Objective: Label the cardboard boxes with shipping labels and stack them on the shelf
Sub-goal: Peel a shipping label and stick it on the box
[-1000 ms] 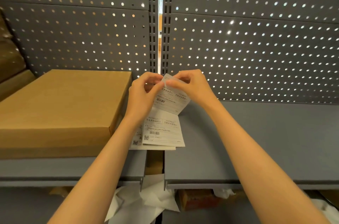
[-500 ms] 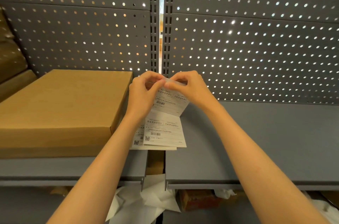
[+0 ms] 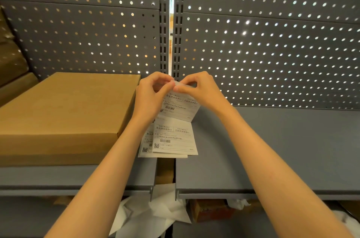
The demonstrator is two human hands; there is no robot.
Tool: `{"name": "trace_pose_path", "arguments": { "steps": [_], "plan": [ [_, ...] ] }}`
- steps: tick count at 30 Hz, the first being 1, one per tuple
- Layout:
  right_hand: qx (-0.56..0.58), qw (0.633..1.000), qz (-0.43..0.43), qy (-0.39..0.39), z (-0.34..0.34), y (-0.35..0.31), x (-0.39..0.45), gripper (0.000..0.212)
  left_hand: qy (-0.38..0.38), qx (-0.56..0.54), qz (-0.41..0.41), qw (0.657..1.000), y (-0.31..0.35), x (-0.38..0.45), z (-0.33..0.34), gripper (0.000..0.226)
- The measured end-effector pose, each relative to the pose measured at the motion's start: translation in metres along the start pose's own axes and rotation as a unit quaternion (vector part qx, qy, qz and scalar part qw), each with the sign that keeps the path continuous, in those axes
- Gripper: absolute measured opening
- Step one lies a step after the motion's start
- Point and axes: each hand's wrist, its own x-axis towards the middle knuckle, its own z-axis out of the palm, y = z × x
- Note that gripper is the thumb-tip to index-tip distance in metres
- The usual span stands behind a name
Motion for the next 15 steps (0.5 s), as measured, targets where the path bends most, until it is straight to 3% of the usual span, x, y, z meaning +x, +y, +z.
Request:
{"name": "trace_pose_path", "arguments": {
  "steps": [15],
  "plan": [
    [-0.015,1.000,0.003,-0.014,0.0040,-0.0005,-0.0005,0.019,-0.007,0.000,-0.019,1.000,-0.0021,-0.0018,-0.0012,0.006]
  ]
}}
